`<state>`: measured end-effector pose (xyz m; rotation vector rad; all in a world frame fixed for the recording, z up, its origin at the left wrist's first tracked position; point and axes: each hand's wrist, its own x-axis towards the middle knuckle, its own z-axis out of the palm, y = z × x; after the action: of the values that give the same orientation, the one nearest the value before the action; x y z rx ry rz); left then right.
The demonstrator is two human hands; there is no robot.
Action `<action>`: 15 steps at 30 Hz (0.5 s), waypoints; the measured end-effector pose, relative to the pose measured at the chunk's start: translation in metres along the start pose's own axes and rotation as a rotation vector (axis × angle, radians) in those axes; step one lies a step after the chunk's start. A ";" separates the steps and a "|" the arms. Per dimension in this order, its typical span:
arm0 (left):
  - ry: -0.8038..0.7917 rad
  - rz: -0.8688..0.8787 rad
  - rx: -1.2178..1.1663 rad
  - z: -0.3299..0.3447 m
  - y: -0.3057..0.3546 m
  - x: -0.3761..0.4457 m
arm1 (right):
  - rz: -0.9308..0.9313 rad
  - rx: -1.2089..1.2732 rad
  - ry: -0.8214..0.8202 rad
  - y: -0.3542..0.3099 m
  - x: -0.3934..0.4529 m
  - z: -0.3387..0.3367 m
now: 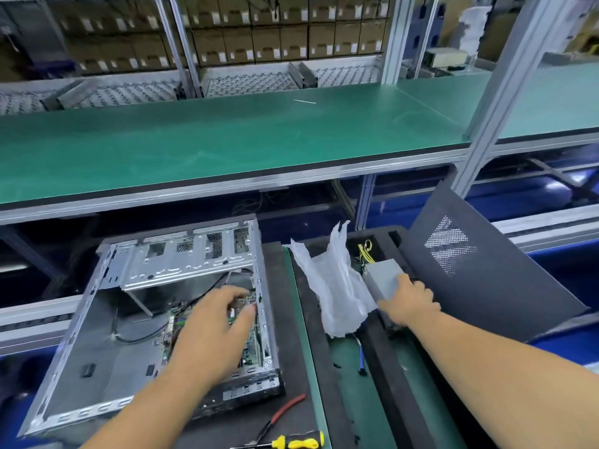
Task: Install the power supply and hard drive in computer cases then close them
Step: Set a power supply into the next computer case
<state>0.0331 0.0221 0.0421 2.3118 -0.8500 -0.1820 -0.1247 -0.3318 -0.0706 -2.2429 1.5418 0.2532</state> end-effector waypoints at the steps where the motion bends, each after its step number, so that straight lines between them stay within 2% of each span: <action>1: -0.016 0.022 -0.022 0.006 0.009 0.001 | -0.008 0.013 -0.023 0.002 0.003 0.003; 9: -0.158 0.043 -0.191 0.049 0.051 0.006 | -0.055 0.153 0.103 0.002 -0.007 0.001; 15: -0.187 -0.052 -0.333 0.053 0.060 0.015 | -0.117 0.264 0.344 -0.005 -0.051 -0.041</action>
<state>-0.0046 -0.0504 0.0407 2.0253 -0.7839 -0.5282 -0.1417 -0.3045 -0.0136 -2.2313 1.4942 -0.3689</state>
